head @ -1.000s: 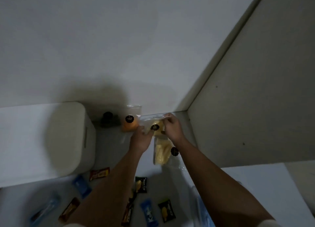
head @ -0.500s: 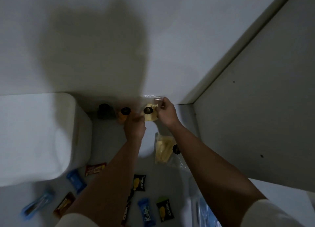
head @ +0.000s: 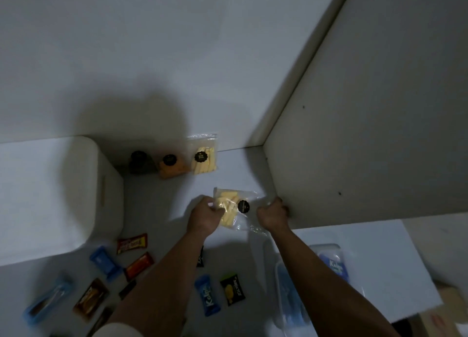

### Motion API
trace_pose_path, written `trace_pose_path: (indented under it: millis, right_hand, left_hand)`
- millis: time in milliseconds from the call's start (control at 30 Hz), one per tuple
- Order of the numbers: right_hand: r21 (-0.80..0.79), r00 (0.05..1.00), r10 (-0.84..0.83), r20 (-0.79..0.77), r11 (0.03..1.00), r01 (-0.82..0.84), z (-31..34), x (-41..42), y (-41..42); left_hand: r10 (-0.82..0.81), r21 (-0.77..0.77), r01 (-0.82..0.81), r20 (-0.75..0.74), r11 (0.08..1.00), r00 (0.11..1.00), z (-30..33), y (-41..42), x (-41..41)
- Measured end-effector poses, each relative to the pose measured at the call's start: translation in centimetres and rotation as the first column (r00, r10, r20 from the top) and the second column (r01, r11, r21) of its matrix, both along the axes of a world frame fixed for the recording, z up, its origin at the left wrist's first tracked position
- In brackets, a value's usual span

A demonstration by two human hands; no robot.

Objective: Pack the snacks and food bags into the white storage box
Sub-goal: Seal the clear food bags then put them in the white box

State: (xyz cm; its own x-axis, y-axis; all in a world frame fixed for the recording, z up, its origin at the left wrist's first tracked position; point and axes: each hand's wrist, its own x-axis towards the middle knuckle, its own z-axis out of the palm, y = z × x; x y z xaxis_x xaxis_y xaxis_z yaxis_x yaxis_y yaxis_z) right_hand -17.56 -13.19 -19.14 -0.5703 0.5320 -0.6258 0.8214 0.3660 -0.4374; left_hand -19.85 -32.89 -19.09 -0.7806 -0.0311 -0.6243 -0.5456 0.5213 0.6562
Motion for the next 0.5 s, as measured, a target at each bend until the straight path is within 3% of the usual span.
trace_pose_path:
  millis: [133,333,500]
  right_hand:
    - [-0.027,0.99,-0.083,-0.111,0.996,0.08,-0.6,1.4,0.4]
    - [-0.2,0.951,-0.215,-0.222,0.965,0.171,0.7,2.8,0.5]
    - [-0.33,0.926,-0.21,-0.314,0.939,0.101,6.0,4.1,-0.9]
  left_hand:
    - [0.015,-0.025,-0.015,-0.007,1.0,1.0,-0.5,-0.1,0.7]
    - [0.072,-0.019,-0.072,-0.004,0.997,0.997,0.2,-1.7,2.4]
    - [0.07,0.008,-0.07,-0.025,0.998,0.997,2.8,-3.5,4.1]
